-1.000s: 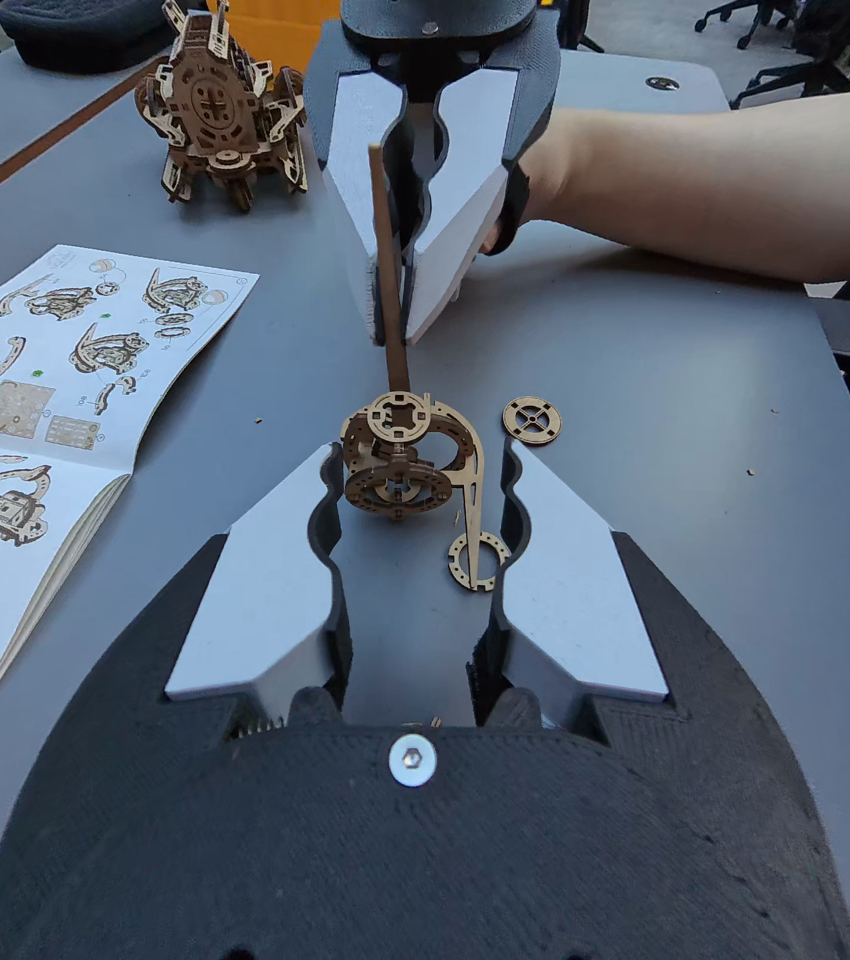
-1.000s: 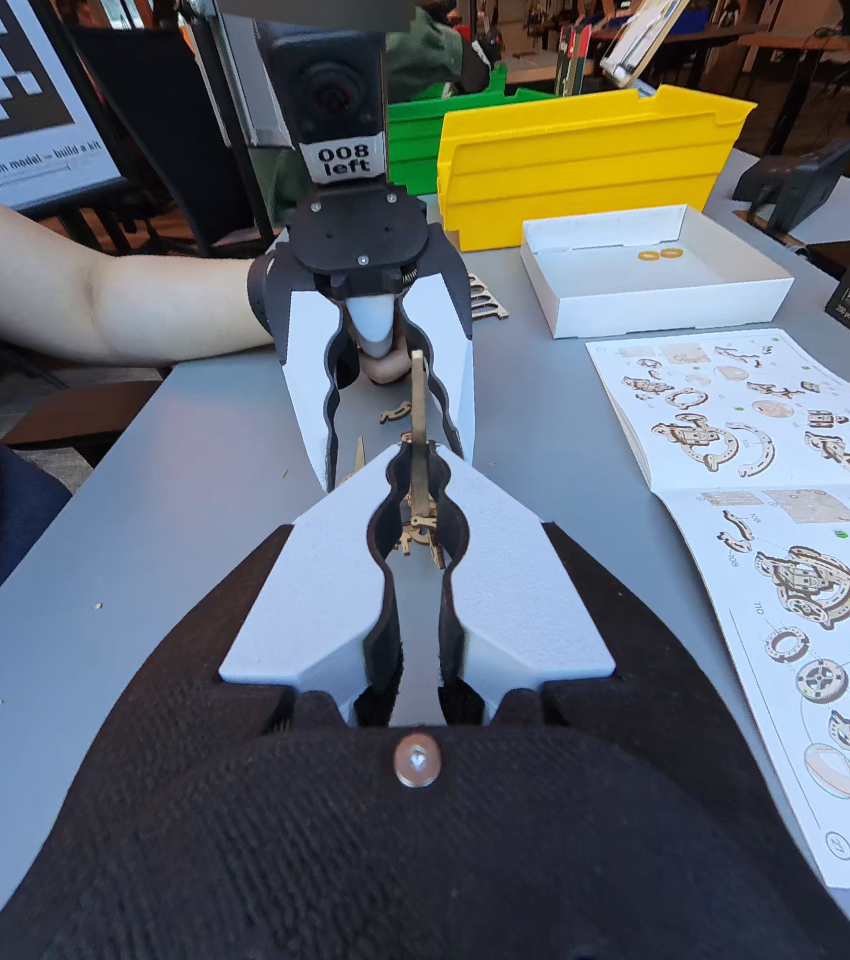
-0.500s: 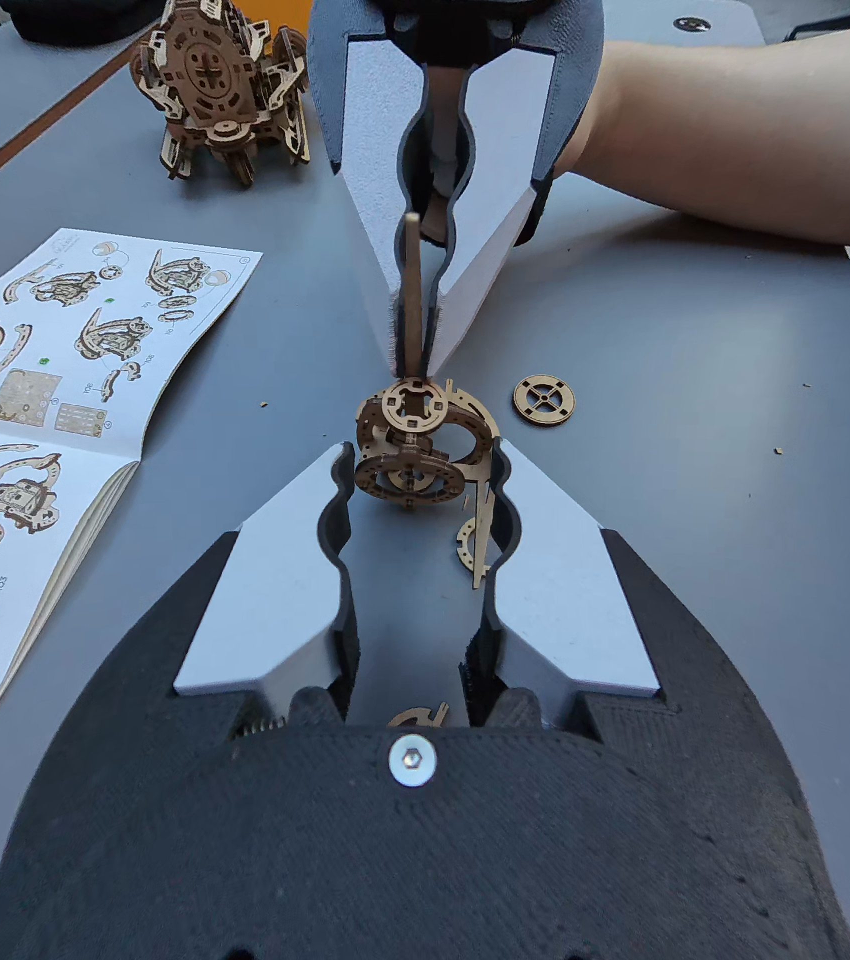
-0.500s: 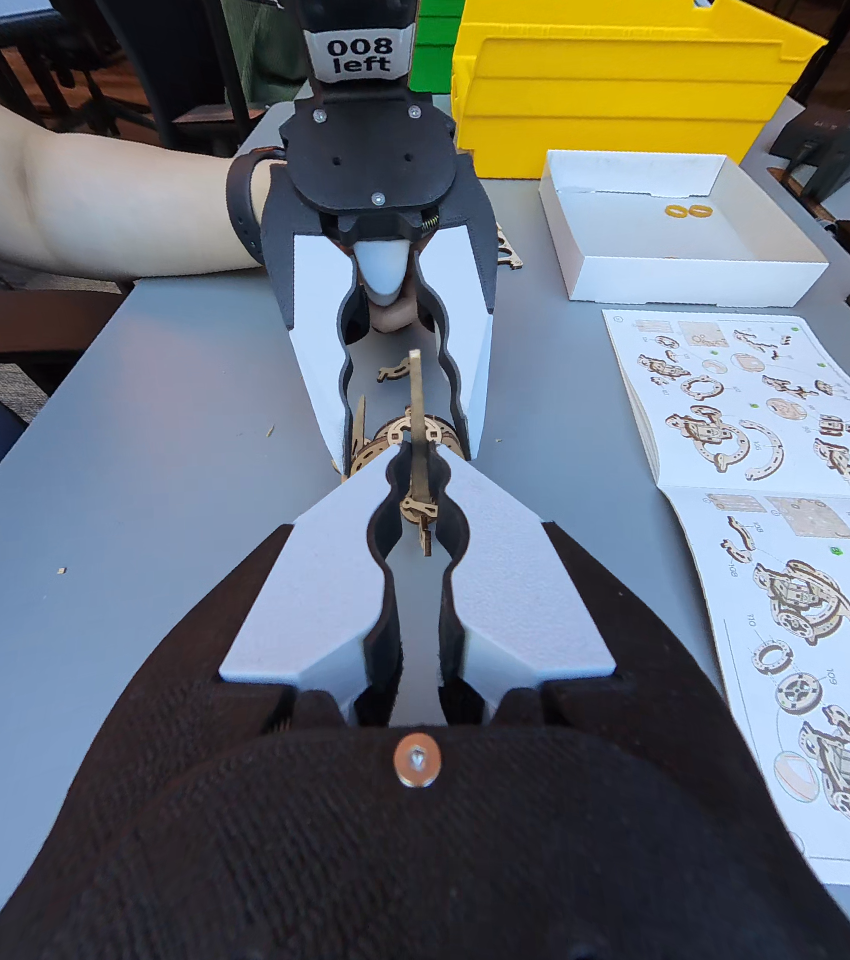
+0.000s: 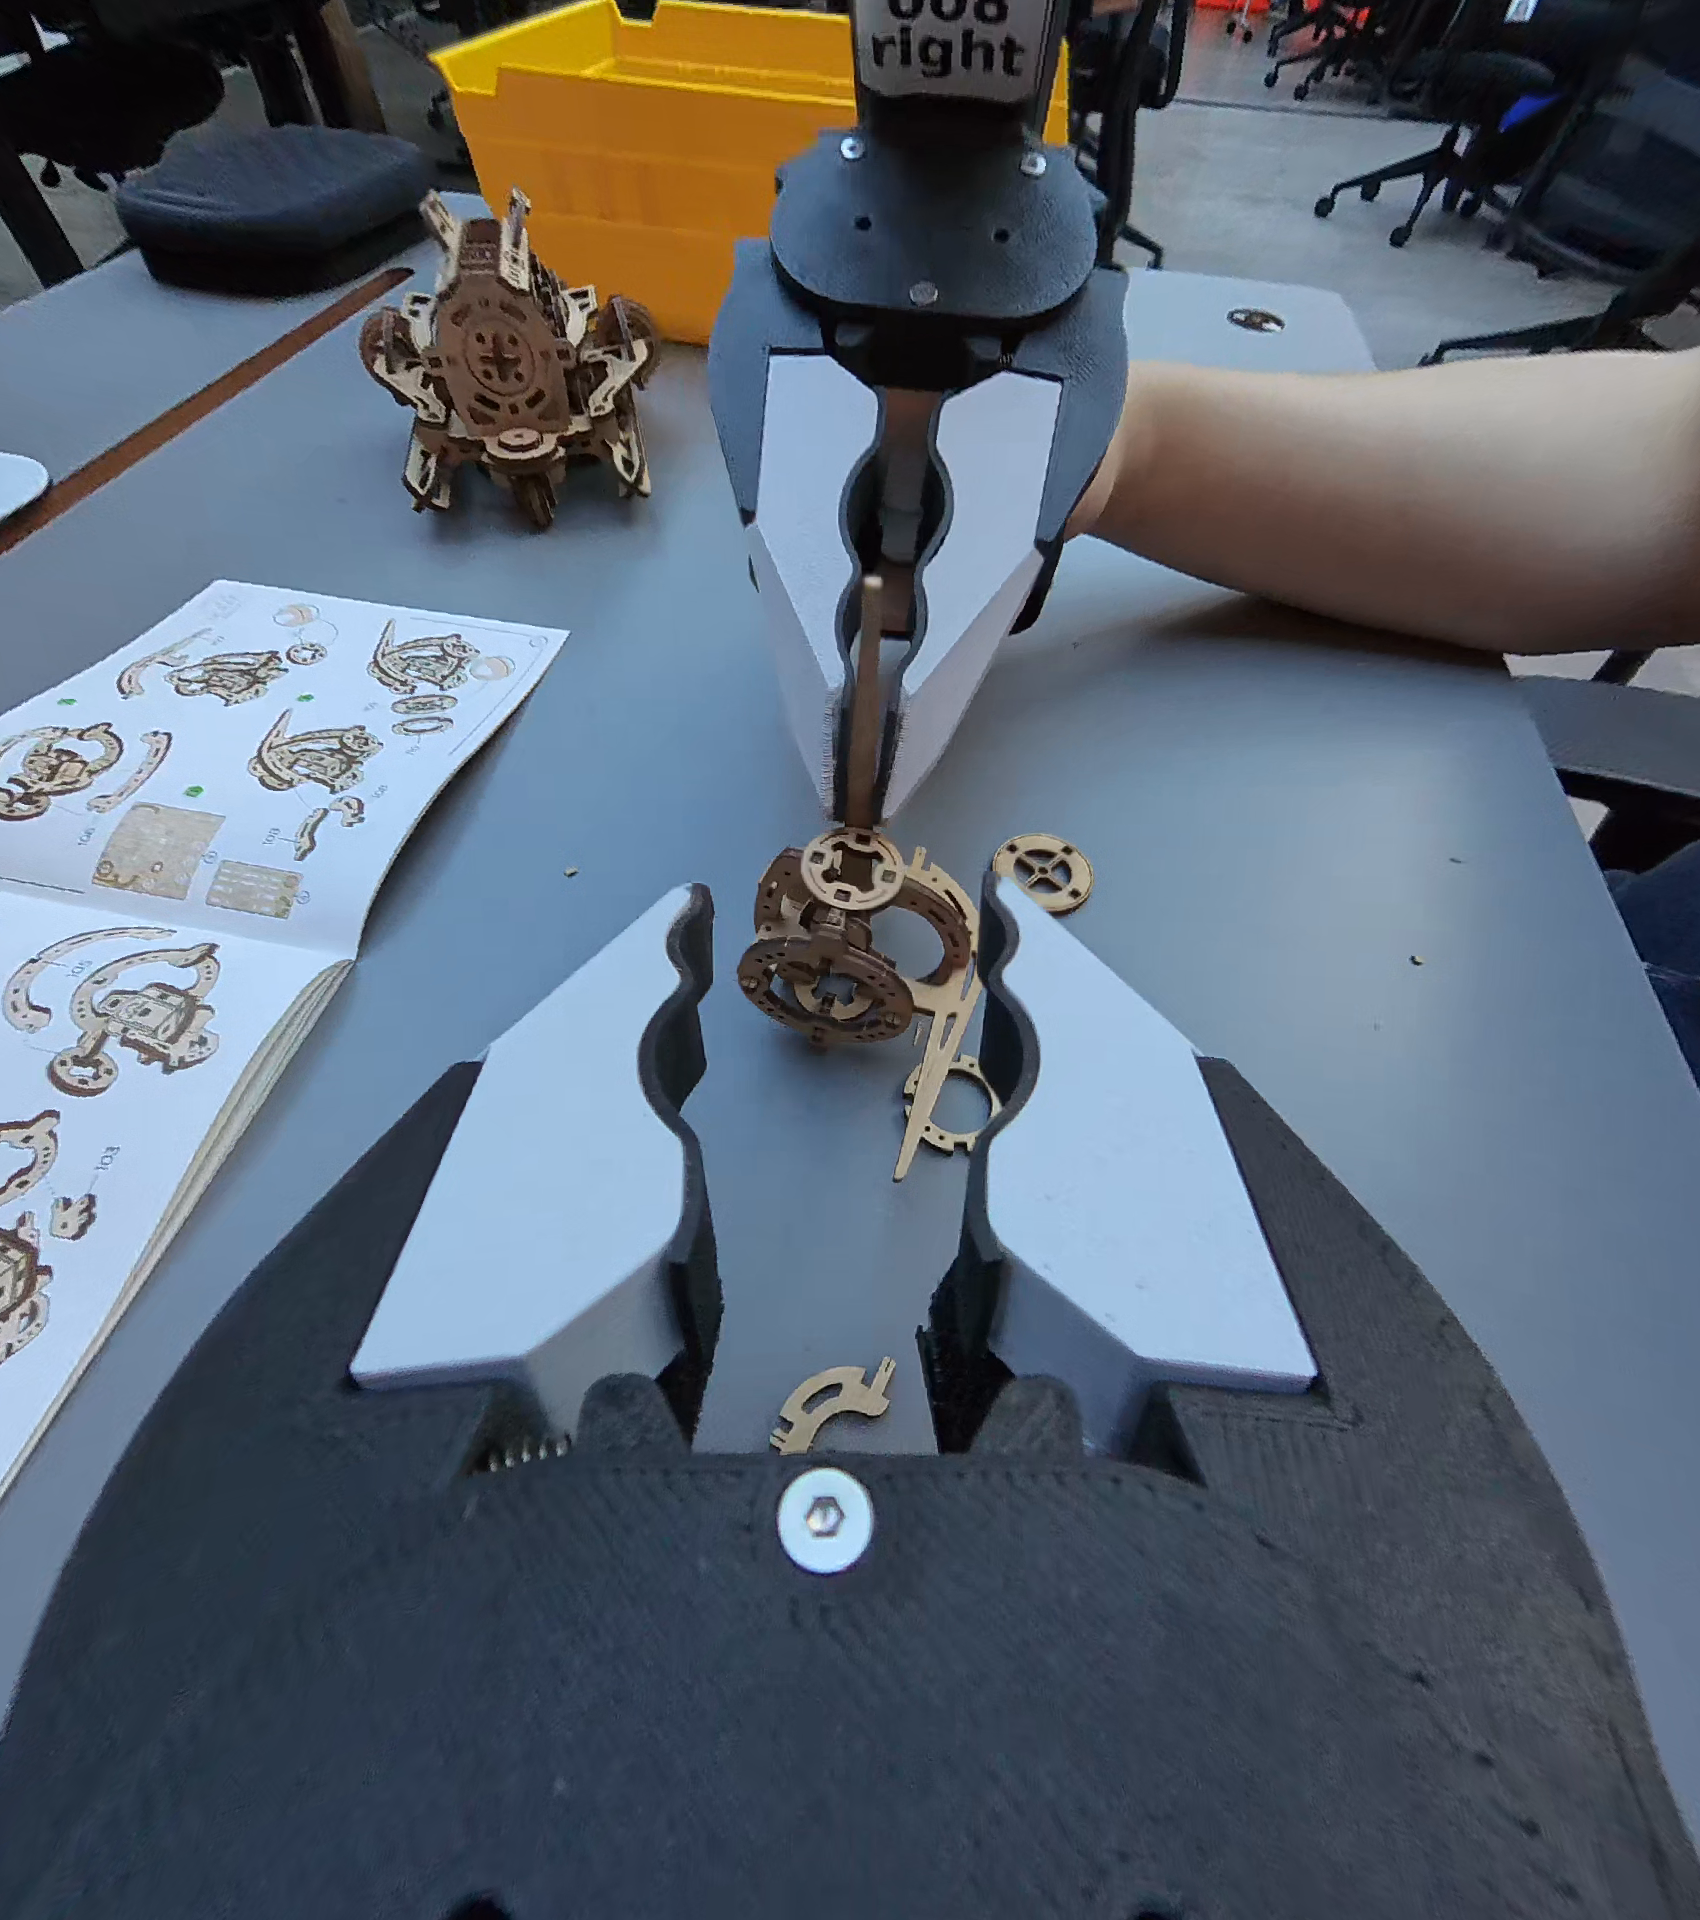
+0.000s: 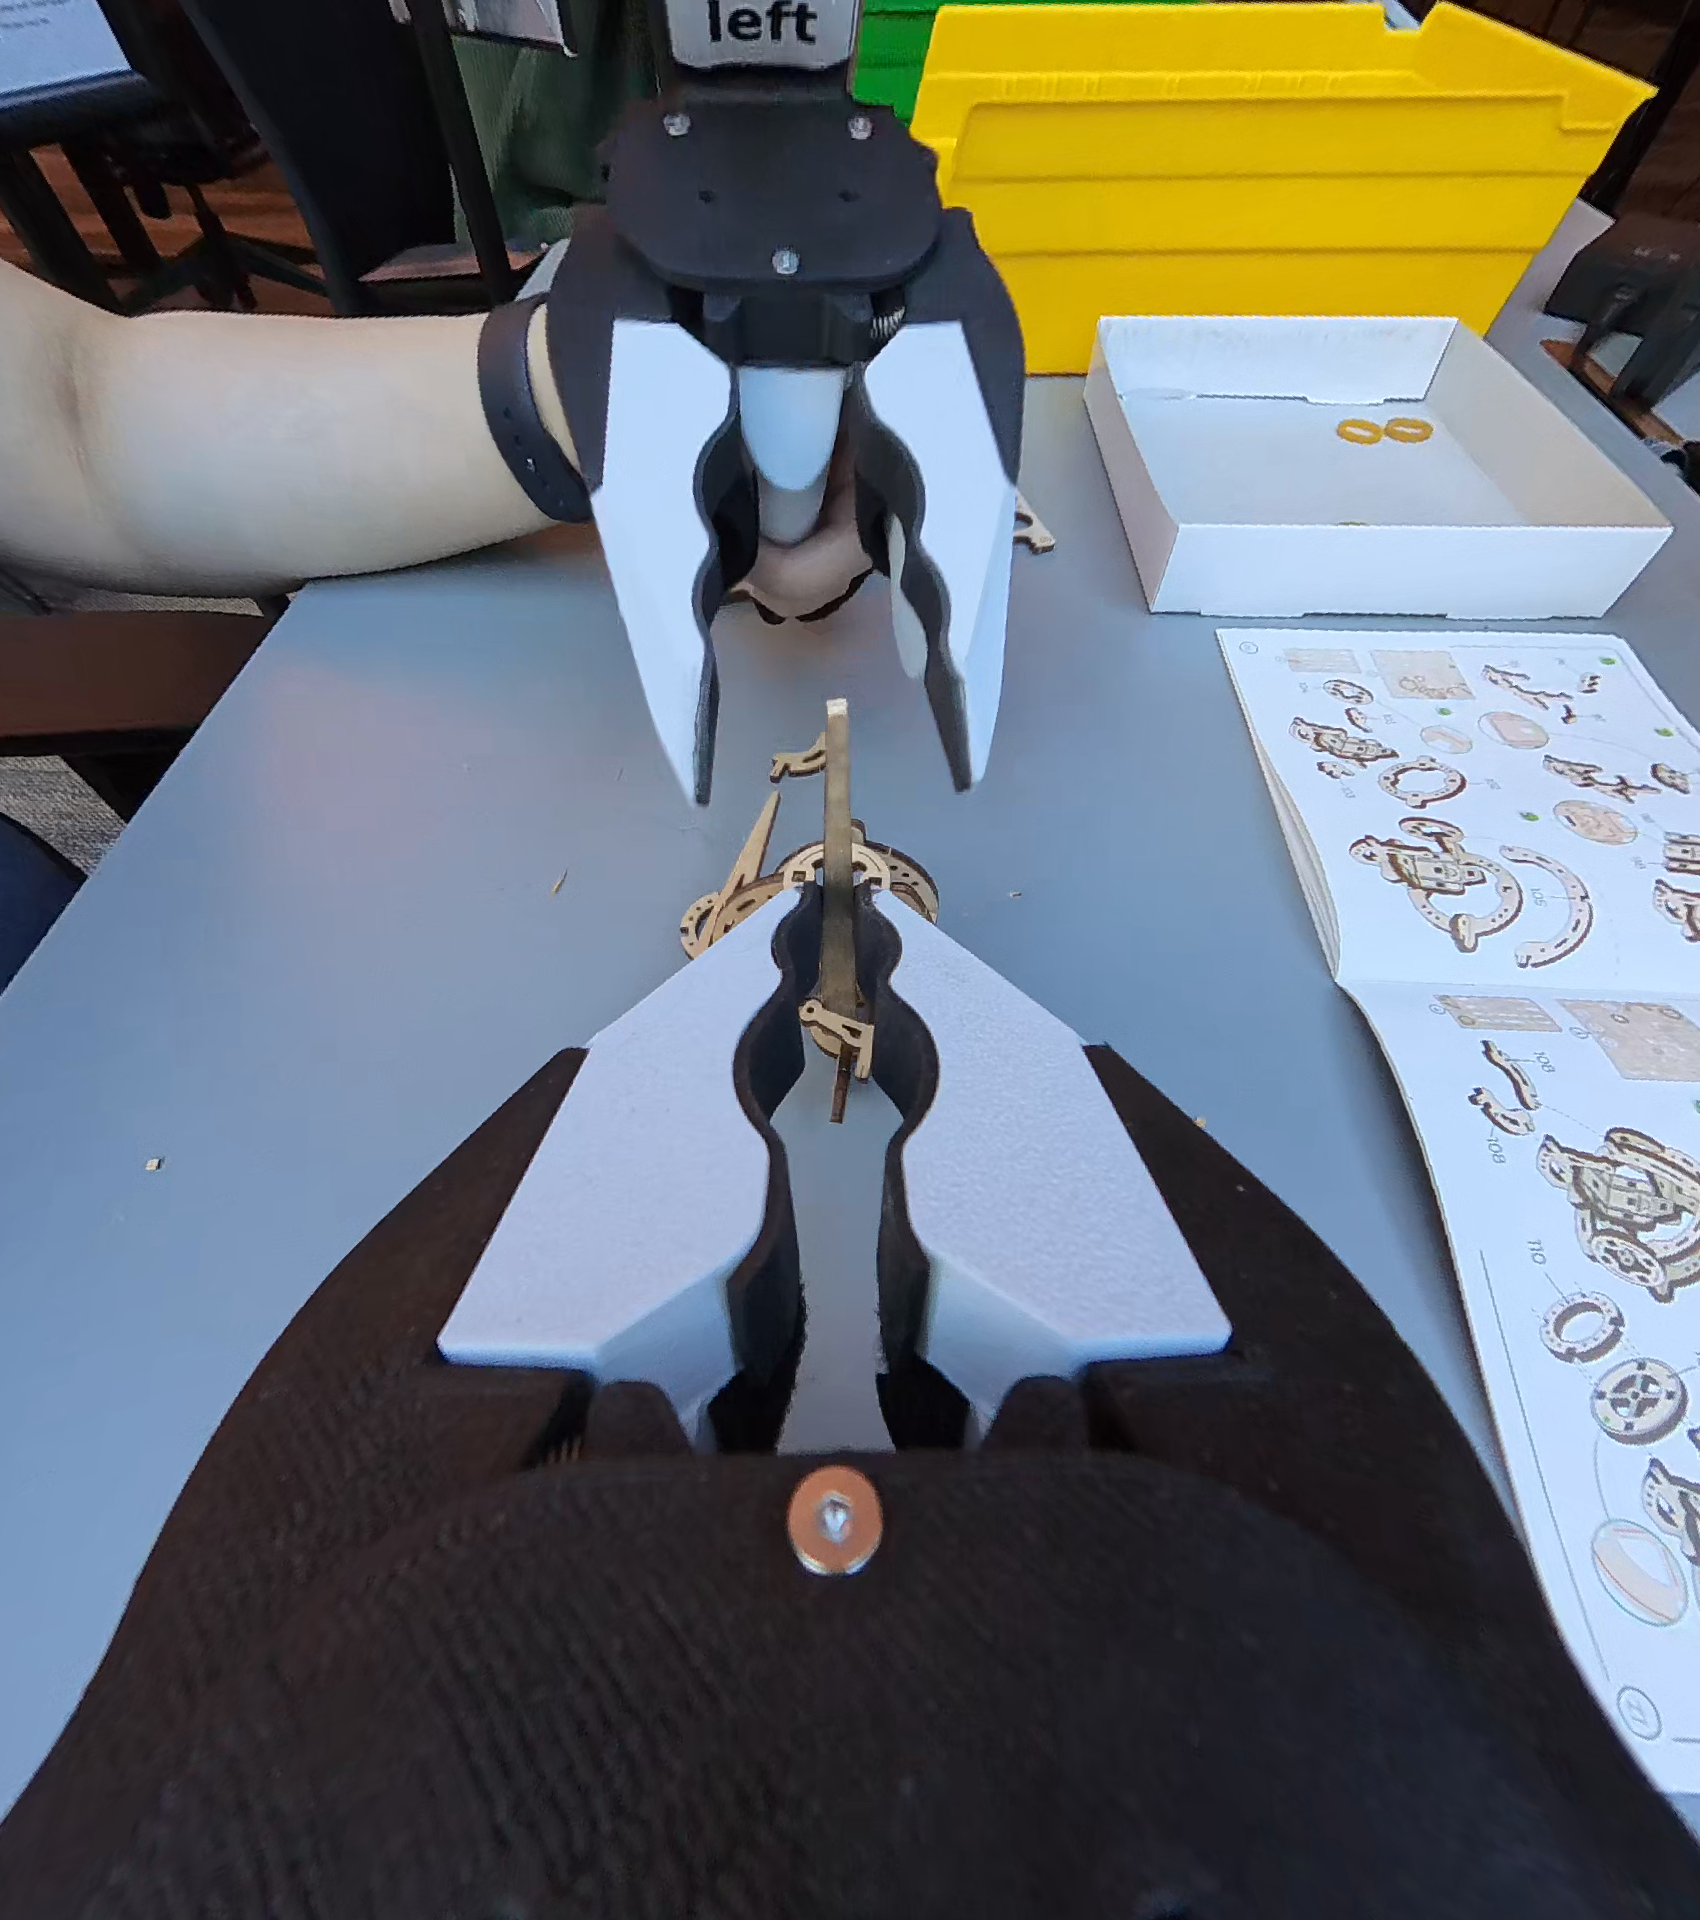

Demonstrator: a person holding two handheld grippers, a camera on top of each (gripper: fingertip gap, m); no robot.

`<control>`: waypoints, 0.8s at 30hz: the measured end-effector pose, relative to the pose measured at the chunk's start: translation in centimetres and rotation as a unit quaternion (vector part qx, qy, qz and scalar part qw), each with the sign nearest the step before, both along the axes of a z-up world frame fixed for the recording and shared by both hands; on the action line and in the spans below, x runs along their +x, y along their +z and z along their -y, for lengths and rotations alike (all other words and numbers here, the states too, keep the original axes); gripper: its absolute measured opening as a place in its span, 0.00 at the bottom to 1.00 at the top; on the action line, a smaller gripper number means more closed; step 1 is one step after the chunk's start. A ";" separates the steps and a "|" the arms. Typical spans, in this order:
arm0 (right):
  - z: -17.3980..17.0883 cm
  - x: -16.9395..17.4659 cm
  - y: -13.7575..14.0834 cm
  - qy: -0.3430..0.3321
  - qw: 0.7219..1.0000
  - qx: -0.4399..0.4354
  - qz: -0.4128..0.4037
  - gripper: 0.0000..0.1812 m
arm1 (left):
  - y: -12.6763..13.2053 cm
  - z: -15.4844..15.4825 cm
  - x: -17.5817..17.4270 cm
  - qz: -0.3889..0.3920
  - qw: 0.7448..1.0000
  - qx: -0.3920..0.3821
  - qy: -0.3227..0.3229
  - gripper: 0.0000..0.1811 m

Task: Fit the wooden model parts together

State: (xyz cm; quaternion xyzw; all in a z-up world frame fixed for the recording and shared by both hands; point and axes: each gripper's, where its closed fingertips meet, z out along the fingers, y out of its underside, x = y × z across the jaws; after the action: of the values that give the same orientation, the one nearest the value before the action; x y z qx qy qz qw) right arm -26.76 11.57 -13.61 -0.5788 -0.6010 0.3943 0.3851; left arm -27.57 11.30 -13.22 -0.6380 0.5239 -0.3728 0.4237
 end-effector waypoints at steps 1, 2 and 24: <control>-0.1 0.0 -0.3 -0.003 1.000 -0.001 0.007 0.02 | 0.2 -0.1 0.0 0.008 1.000 -0.003 0.000 0.27; -0.1 -0.1 -0.2 -0.004 1.000 -0.004 0.001 0.02 | 0.4 -0.1 -0.1 0.013 1.000 -0.004 0.000 0.27; -0.2 0.2 -0.4 -0.021 0.999 -0.009 -0.024 0.02 | -2.4 0.4 1.0 -0.047 0.999 0.010 -0.013 0.25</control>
State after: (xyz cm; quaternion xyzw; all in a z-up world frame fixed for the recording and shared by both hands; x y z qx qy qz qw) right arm -26.52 11.80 -13.99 -0.5856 -0.5755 0.4051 0.4022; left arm -26.59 10.86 -15.59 -0.6437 0.5553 -0.3427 0.3999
